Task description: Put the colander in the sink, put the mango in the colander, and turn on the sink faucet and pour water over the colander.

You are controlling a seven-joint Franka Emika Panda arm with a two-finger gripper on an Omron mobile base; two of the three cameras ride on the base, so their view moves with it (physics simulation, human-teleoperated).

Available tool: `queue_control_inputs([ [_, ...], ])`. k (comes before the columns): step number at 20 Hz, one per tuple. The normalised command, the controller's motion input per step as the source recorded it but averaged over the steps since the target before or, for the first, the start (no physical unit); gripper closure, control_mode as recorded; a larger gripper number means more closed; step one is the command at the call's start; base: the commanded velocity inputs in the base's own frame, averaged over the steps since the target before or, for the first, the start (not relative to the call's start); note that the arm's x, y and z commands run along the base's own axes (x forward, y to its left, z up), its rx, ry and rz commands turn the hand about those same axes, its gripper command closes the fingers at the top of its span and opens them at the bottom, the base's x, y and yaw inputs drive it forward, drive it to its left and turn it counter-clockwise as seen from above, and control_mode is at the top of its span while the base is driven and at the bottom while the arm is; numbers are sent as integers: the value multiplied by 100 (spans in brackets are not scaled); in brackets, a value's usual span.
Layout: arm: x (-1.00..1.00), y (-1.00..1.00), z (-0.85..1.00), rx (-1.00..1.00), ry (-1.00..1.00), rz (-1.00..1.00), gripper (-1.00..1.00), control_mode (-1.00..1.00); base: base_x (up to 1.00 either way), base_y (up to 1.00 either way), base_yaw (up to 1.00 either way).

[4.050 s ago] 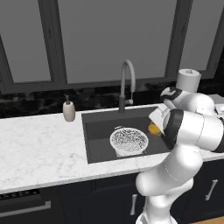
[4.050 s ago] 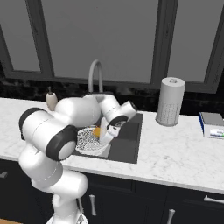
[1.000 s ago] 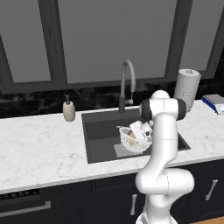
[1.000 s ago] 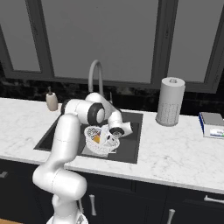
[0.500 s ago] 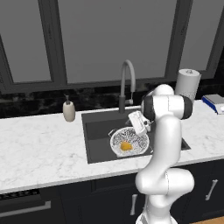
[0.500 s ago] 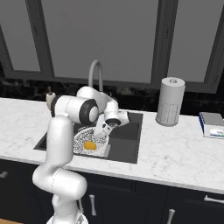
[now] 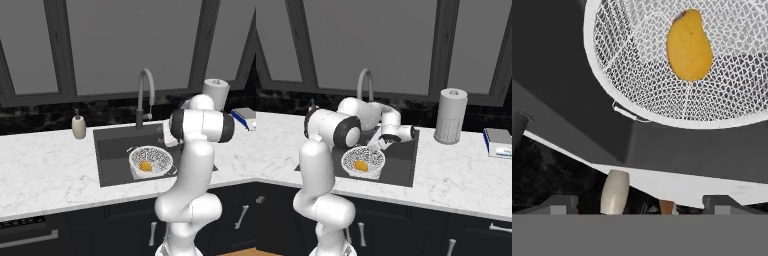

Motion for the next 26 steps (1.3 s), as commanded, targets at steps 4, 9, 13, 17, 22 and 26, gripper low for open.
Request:
queue_control_inputs([
  [4, -18, -65, 72, 12, 0, -23, -100, -100, 0, 0, 0],
  [9, -16, -45, 61, 14, -2, -24, -100, -100, 0, 0, 0],
  [13, -7, -14, 49, 23, -13, -20, -100, -100, 0, 0, 0],
  [17, 0, 0, 32, 21, -11, -11, -100, -100, 0, 0, 0],
  [22, 2, 7, 5, 11, -1, -5, -100, -100, 0, 0, 0],
  [26, 14, 23, 0, 2, 0, -1, -100, -100, 0, 0, 0],
])
